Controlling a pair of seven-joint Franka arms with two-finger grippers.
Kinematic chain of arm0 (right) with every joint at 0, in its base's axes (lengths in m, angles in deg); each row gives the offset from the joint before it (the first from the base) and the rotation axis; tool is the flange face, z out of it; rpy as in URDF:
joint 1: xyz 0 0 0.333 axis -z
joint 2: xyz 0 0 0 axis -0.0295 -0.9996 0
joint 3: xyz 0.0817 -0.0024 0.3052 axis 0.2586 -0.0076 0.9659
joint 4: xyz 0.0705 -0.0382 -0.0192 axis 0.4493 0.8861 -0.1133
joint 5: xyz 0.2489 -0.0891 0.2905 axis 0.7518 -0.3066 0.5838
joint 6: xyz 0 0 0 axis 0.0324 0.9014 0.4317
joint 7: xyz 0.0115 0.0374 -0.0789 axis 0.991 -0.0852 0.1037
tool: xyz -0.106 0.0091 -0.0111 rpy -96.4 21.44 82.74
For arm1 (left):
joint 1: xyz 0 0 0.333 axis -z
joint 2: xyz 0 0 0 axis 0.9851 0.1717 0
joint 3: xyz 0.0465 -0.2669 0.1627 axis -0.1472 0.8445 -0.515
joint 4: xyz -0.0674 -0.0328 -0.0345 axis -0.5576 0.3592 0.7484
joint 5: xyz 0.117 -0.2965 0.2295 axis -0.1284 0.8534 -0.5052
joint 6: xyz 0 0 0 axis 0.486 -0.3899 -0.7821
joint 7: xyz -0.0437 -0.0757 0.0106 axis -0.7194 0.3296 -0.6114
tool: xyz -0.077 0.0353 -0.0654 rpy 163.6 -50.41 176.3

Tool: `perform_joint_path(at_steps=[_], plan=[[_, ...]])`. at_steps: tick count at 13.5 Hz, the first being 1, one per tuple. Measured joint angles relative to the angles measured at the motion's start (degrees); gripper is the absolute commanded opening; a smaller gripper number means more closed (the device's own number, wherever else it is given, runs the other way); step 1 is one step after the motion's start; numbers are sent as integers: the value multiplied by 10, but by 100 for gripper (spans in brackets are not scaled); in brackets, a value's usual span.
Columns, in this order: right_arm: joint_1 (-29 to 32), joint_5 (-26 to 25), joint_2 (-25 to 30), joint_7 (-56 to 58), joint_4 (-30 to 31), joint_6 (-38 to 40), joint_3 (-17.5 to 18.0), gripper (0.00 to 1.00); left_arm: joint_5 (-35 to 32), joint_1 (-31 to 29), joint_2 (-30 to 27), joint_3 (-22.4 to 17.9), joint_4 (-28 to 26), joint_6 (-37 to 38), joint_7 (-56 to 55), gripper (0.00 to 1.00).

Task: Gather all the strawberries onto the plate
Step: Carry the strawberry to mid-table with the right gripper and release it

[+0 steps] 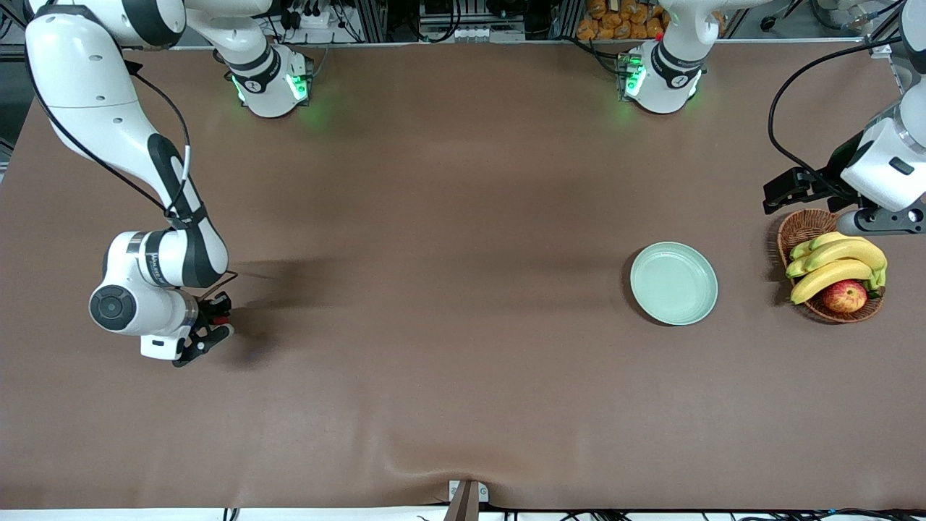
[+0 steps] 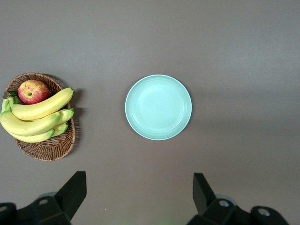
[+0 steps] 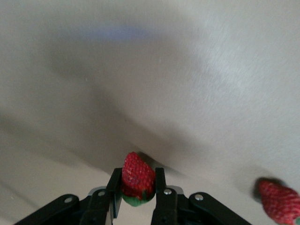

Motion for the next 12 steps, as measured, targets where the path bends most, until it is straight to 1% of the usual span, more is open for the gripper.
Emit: perform_joint_path(at_steps=[1,4,6,9,10,12], plan=[[0,2,1,0,-7,0,9,0,0,0,0,0,-1,-1,0,100],[-3,19,4,-1,-31,0,52,0,0,0,0,0,-4,-7,0,100],[-14,31,6,-1,-44,0,75,0,0,0,0,0,-5,-12,0,100],[-26,94,6,-1,-59,0,114,0,0,0,0,0,-6,-15,0,100],[-36,110,6,-1,-62,0,122,0,0,0,0,0,-6,-15,0,100],[-71,126,6,-2,-66,-10,126,0,0,0,0,0,-6,-16,-1,100]])
